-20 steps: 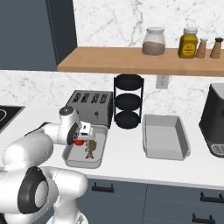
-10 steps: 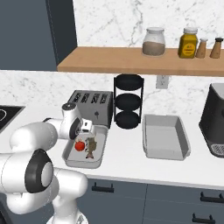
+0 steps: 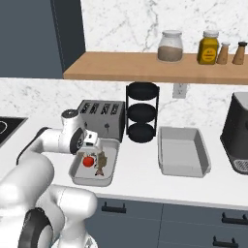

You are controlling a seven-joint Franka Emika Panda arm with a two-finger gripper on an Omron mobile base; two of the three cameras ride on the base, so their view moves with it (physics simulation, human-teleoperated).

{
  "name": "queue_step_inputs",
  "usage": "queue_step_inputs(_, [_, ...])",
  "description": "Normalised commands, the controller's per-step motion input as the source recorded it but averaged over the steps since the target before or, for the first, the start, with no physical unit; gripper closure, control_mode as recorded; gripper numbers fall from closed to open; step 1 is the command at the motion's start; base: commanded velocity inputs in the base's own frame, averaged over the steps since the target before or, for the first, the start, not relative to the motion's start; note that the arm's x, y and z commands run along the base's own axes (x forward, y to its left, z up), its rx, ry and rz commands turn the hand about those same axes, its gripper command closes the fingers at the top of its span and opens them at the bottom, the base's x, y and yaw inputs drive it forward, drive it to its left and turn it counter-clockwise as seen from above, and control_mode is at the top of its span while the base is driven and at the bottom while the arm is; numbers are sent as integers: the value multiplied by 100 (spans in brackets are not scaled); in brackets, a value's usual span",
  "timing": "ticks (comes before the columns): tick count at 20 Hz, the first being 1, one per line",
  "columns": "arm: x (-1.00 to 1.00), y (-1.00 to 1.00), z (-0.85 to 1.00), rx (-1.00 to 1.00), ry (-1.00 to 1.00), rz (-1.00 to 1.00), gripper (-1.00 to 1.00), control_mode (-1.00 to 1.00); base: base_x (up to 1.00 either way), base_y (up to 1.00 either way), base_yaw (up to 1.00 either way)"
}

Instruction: Place one tomato and one fish in each tupperware on the nearby counter, to pack two identical lunches.

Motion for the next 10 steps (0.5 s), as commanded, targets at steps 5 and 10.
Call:
queue_step_inputs(5, [-100,-3,66,0,-10,-7,-100,-100,0,0,0])
queue_step_inputs(10, [-100,-13,62,1,-22,-8,-100,-100,0,0,0])
